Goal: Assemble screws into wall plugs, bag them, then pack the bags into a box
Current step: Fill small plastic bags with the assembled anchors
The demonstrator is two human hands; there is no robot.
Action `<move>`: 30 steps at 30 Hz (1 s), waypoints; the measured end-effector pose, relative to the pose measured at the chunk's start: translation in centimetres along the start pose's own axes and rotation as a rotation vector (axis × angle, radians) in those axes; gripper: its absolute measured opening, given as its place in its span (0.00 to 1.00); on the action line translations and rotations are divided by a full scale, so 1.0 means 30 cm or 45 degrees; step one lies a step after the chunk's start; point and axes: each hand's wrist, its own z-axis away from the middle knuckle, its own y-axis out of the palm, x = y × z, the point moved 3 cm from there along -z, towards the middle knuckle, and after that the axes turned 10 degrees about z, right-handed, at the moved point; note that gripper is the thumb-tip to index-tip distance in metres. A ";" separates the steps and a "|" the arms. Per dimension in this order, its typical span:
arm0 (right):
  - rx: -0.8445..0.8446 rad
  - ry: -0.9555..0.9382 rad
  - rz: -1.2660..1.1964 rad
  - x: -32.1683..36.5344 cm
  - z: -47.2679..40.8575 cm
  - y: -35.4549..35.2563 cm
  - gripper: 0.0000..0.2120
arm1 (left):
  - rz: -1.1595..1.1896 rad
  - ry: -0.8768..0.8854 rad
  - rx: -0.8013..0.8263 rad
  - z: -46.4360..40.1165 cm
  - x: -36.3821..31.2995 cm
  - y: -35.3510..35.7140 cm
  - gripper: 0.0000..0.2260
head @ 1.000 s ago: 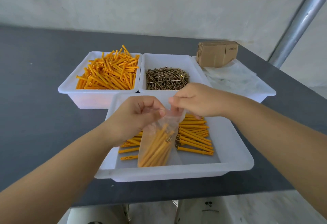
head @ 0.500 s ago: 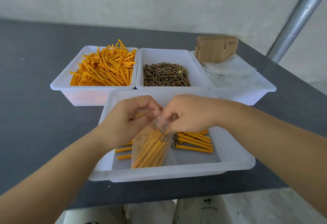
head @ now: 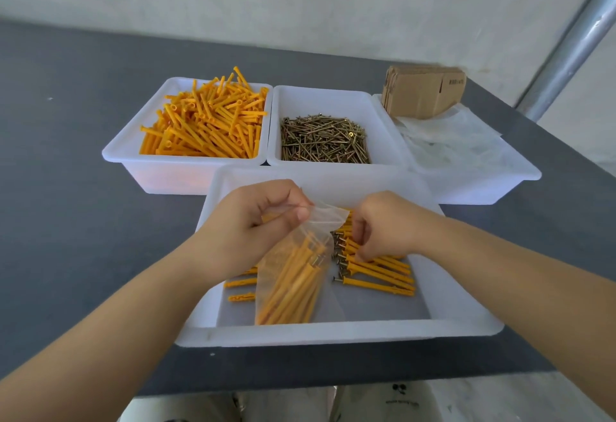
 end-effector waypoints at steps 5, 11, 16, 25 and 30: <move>-0.077 -0.003 -0.043 0.000 -0.018 0.015 0.03 | 0.019 0.003 0.021 -0.003 0.000 0.004 0.06; -0.069 -0.097 0.128 0.026 -0.022 0.024 0.05 | 0.007 -0.013 0.022 -0.005 0.005 0.004 0.06; -0.009 -0.125 0.225 0.025 -0.012 0.015 0.02 | 0.001 -0.021 0.006 -0.003 0.006 0.005 0.07; -0.058 -0.206 0.438 0.032 0.005 0.006 0.11 | -0.016 -0.035 0.004 -0.003 0.002 0.004 0.06; -0.366 -0.112 0.036 -0.048 0.062 -0.110 0.07 | -0.032 -0.030 0.010 -0.002 -0.002 0.004 0.06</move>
